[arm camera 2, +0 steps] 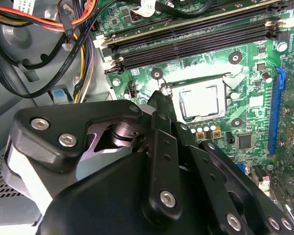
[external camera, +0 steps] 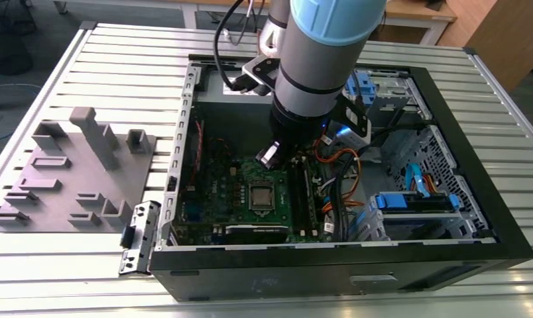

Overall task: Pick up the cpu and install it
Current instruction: 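Close the cpu cover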

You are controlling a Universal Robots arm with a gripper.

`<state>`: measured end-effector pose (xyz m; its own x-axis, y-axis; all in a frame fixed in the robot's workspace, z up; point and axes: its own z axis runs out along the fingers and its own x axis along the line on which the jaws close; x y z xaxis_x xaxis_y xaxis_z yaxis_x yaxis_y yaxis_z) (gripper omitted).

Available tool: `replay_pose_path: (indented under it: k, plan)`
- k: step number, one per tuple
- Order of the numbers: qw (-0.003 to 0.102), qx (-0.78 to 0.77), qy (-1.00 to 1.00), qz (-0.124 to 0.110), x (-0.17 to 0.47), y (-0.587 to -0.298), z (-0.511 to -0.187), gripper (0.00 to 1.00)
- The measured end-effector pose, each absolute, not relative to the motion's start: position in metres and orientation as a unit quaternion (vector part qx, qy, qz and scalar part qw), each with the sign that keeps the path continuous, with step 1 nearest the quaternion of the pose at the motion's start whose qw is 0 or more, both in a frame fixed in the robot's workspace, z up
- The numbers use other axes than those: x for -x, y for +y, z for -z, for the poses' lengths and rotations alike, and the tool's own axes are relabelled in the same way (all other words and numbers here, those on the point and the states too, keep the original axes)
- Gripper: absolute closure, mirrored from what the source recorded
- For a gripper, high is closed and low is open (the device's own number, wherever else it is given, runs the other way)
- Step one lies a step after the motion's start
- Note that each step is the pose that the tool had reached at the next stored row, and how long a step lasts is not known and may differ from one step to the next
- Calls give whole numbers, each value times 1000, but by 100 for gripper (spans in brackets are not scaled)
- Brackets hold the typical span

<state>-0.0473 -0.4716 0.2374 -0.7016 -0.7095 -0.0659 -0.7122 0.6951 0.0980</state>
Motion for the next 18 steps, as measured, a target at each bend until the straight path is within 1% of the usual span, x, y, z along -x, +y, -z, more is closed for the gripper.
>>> replay_pose_path:
  k: [7,18]
  plan:
    - [12,386,921,-58,48,-472,-237,89]
    - [19,387,920,-55,74,-479,-237,89]
